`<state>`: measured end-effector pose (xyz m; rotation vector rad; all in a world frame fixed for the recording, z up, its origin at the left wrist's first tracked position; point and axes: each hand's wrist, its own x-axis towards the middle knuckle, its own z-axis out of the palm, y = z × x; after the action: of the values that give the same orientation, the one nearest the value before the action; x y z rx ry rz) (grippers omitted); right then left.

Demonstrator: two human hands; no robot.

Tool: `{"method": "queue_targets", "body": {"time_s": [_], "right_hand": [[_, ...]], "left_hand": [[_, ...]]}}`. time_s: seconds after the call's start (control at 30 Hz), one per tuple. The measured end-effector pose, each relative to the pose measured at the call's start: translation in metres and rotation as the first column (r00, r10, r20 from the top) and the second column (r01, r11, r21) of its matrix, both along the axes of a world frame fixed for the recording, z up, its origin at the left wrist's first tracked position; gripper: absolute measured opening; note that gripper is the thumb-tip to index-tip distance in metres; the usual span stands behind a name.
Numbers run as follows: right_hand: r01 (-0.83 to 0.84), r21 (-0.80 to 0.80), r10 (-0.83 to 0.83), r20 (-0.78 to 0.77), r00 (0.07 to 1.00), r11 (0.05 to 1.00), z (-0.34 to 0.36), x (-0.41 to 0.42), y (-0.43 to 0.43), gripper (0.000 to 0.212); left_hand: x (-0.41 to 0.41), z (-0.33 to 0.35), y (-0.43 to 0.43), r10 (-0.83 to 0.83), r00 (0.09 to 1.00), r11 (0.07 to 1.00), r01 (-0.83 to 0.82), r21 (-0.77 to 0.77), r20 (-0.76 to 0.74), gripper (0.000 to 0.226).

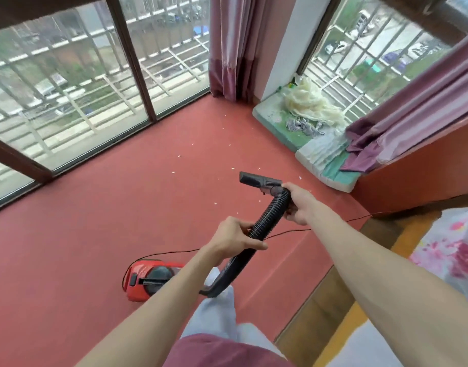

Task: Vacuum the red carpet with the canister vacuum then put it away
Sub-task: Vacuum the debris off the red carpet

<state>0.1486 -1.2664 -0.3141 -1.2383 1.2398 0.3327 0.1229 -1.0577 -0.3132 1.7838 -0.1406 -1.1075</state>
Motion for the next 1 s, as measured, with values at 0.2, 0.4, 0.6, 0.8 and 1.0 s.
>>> {"method": "queue_targets", "body": {"time_s": [0.2, 0.4, 0.6, 0.8, 1.0], "right_hand": [[-0.118, -0.003, 0.118, -0.050, 0.992, 0.993, -0.048, 0.049, -0.004, 0.024], [-0.102, -0.020, 0.100, -0.095, 0.990, 0.995, -0.126, 0.076, 0.005, 0.033], [-0.106, 0.021, 0.108, -0.213, 0.971, 0.994, -0.231, 0.069, -0.011, 0.030], [-0.247, 0.096, 0.265, -0.342, 0.902, 0.964, -0.312, 0.031, -0.025, 0.039], [-0.263, 0.170, 0.310, -0.394, 0.865, 0.950, -0.315, -0.007, -0.030, 0.040]], "left_hand": [[0.027, -0.032, -0.004, 0.097, 0.994, 0.995, -0.095, 0.037, -0.057, 0.028], [0.032, -0.079, -0.015, 0.213, 0.971, 0.970, -0.196, 0.142, -0.112, 0.046], [0.035, -0.140, -0.041, 0.303, 0.949, 0.941, -0.283, 0.188, -0.089, 0.022], [0.013, -0.197, -0.060, 0.245, 0.939, 0.954, -0.189, 0.232, -0.242, 0.023], [-0.008, -0.195, -0.065, 0.214, 0.885, 0.964, -0.124, 0.234, -0.413, 0.015]]}}
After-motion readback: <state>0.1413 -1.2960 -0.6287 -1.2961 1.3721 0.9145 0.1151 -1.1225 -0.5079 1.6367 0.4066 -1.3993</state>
